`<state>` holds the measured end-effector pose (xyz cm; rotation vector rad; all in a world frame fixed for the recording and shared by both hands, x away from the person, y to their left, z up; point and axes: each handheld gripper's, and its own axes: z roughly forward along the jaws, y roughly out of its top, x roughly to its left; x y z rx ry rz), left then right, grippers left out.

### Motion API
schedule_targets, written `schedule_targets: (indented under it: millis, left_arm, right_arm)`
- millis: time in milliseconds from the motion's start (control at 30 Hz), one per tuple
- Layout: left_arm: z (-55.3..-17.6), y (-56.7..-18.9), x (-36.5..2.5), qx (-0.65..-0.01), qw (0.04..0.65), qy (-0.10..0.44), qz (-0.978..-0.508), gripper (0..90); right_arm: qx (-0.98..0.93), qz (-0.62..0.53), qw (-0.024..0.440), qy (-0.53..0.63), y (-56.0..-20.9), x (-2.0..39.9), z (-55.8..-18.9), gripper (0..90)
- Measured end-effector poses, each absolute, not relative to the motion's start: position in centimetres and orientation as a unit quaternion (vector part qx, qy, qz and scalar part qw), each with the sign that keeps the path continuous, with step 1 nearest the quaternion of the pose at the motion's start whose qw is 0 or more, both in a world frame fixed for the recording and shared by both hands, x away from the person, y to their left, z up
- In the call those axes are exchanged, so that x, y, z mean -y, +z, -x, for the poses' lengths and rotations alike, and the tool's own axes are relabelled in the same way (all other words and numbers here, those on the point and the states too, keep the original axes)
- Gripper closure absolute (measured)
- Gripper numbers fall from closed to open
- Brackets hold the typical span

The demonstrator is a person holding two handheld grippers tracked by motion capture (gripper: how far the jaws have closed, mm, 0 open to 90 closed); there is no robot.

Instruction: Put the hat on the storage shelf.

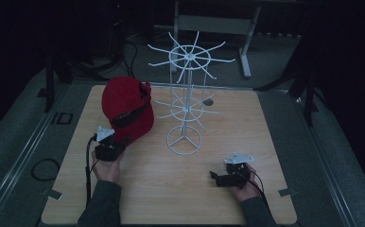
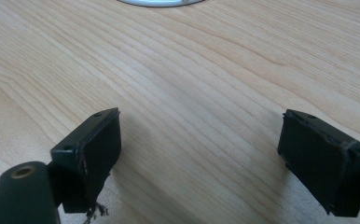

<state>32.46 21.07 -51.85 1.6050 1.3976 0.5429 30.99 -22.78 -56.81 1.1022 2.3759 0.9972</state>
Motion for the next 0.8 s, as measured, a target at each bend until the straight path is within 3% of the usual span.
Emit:
schedule_targets:
  millis: [800]
  left_arm:
    - [-32.0, -48.0, -20.4, -0.544, 0.478, 0.238, -0.647, 85.8]
  right_arm:
    - [-0.835, -0.387, 0.169, 0.352, -56.8, 22.8, -31.0, 13.1]
